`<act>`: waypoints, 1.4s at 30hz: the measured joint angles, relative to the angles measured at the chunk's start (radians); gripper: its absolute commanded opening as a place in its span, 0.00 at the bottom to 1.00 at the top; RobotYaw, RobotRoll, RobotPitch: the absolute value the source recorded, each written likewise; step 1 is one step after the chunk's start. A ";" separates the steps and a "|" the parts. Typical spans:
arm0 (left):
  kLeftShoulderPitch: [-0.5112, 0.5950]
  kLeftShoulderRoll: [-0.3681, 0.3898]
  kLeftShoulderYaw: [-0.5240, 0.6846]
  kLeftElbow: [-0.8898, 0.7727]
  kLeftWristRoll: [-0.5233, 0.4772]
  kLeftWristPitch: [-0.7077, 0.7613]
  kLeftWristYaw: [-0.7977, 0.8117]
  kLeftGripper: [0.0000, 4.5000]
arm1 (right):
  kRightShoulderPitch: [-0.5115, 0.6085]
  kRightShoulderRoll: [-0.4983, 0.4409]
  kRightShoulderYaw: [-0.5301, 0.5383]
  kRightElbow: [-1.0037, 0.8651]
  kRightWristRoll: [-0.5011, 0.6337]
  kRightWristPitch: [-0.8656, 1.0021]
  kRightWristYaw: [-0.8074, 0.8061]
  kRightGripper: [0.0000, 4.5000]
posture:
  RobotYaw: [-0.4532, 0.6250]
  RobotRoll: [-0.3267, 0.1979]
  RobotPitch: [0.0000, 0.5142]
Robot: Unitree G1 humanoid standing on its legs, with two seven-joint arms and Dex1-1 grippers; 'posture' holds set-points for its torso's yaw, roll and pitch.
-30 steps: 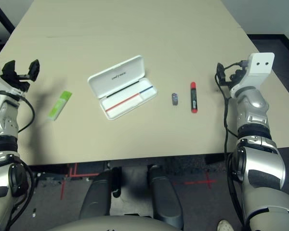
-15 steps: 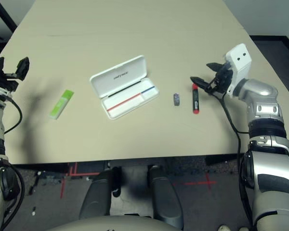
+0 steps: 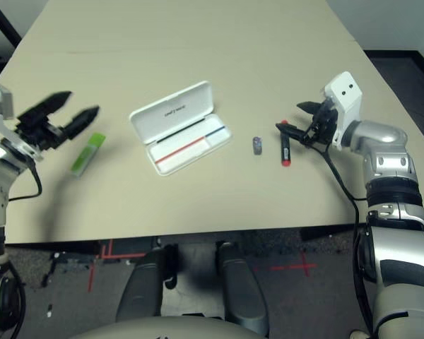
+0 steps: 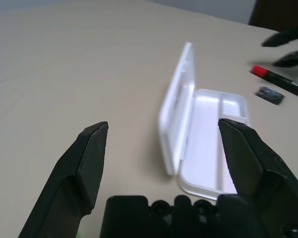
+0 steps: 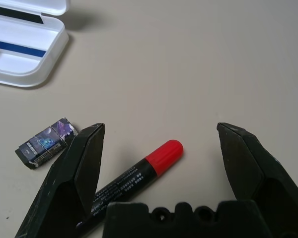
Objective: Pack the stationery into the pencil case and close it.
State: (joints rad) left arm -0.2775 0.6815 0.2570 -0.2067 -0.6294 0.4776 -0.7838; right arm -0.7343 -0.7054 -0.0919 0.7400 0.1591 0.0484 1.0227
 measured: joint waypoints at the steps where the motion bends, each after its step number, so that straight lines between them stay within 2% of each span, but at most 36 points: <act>1: 0.014 0.006 -0.005 -0.029 -0.006 0.019 -0.008 0.99 | -0.001 0.000 0.001 0.005 -0.003 0.000 0.000 1.00 | 0.46 0.62 0.45; 9: 0.070 0.057 -0.117 -0.167 -0.007 0.110 -0.062 0.99 | -0.039 0.008 0.015 0.048 -0.023 -0.020 0.003 1.00 | 0.47 0.62 0.44; 14: 0.036 0.052 -0.271 -0.155 0.081 0.100 -0.083 0.99 | -0.044 0.014 0.032 0.055 -0.029 -0.034 0.007 1.00 | 0.45 0.62 0.44; 20: -0.017 0.024 -0.393 -0.112 0.168 0.090 -0.097 0.99 | -0.037 0.013 0.037 0.054 -0.029 -0.035 0.007 1.00 | 0.44 0.62 0.46; 27: -0.065 -0.004 -0.461 -0.051 0.237 0.085 -0.101 0.99 | -0.032 0.011 0.037 0.050 -0.029 -0.035 0.002 1.00 | 0.43 0.62 0.46; 42: -0.114 -0.022 -0.517 -0.011 0.316 0.088 -0.131 0.99 | -0.020 0.011 0.037 0.036 -0.029 -0.035 -0.012 1.00 | 0.41 0.62 0.48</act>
State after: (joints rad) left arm -0.3918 0.6598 -0.2602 -0.2181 -0.3135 0.5659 -0.9148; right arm -0.7544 -0.6941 -0.0546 0.7757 0.1300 0.0135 1.0108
